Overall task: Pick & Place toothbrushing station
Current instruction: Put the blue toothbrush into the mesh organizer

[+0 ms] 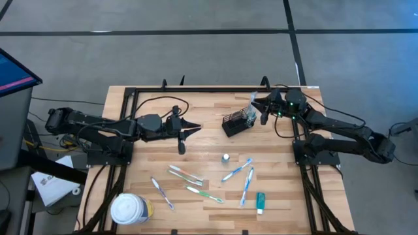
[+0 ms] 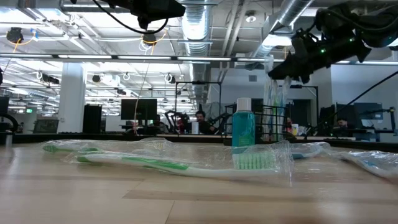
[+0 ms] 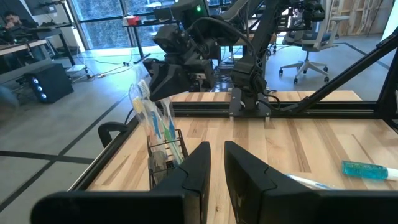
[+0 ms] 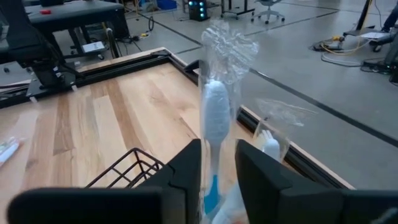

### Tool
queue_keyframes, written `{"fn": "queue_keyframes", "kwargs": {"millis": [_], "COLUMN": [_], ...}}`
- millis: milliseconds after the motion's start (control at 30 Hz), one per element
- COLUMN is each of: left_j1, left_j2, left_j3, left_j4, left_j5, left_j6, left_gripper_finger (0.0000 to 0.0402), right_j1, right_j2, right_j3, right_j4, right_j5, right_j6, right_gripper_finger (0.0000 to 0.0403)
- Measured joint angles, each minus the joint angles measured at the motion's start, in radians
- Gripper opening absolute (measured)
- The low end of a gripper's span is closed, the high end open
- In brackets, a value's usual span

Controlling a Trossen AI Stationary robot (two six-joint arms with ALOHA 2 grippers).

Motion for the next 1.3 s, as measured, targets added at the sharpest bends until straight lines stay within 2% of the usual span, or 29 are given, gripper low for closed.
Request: {"fn": "queue_keyframes", "kwargs": {"millis": [300,467,600,833,1033,1300], "left_j1": [0.000,0.000,0.000,0.000,0.000,0.000], "left_j2": [0.000,0.000,0.000,0.000,0.000,0.000], "left_j3": [0.000,0.000,0.000,0.000,0.000,0.000], "left_j4": [0.000,0.000,0.000,0.000,0.000,0.000], "left_j5": [0.000,0.000,0.000,0.000,0.000,0.000], "left_j6": [0.000,0.000,0.000,0.000,0.000,0.000], "left_gripper_finger": [0.0040,0.0040,0.0040,0.0040,0.0040,0.0040], "right_j1": [0.000,0.000,0.000,0.034,0.125,0.293], "right_j2": [0.000,0.000,0.000,-0.049,-0.129,-0.202], "right_j3": [0.032,0.052,0.087,0.165,0.169,0.140], "right_j4": [0.000,0.001,-0.022,-0.237,-0.392,-0.587], "right_j5": [-0.002,-0.002,-0.001,-0.048,-0.127,-0.131], "right_j6": [-0.002,-0.003,-0.003,-0.004,-0.037,-0.055], "right_gripper_finger": [0.0154,0.0170,0.0170,0.0159,0.0149,0.0133]}}
